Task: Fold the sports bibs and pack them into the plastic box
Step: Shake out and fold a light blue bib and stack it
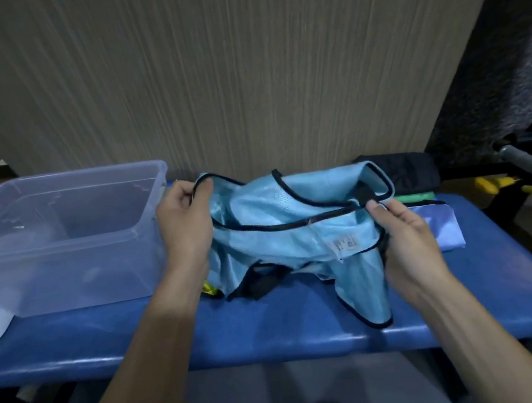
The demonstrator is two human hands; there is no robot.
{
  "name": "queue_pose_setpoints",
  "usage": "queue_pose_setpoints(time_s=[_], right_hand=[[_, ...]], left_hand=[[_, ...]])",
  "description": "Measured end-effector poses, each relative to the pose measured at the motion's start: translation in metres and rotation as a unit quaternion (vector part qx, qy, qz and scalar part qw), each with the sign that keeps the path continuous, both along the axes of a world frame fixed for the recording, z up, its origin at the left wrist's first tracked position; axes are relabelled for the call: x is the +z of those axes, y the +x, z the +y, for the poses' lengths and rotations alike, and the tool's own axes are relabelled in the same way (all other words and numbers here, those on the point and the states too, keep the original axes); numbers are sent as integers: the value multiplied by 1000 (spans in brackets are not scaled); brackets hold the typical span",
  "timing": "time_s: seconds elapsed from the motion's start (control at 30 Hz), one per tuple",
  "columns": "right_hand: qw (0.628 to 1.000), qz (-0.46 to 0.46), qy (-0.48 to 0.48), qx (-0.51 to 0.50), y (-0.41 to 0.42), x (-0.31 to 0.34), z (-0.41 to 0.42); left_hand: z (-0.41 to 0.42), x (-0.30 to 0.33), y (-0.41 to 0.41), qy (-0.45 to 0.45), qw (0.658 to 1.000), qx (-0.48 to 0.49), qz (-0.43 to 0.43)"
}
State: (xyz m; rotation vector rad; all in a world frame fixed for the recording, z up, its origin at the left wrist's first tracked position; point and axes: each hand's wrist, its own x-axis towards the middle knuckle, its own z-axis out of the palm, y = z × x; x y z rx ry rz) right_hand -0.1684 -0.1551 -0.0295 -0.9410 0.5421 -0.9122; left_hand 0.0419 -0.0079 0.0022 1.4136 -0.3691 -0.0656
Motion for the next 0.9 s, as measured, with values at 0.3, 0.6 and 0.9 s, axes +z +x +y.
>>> queue_pose_setpoints(time_s=[0.3,0.6,0.9], right_hand=[[1000,22,-12,14,-1,8,5],[998,7,-11,64,-9,13,3],[996,44,-54,52,-9,14,4]], left_hand=[[-12,49,-41,-136,976,-162,-42],[-26,-23,-39,280,780,-521,-206],[-27,17,-35,-32,979,-198,28]])
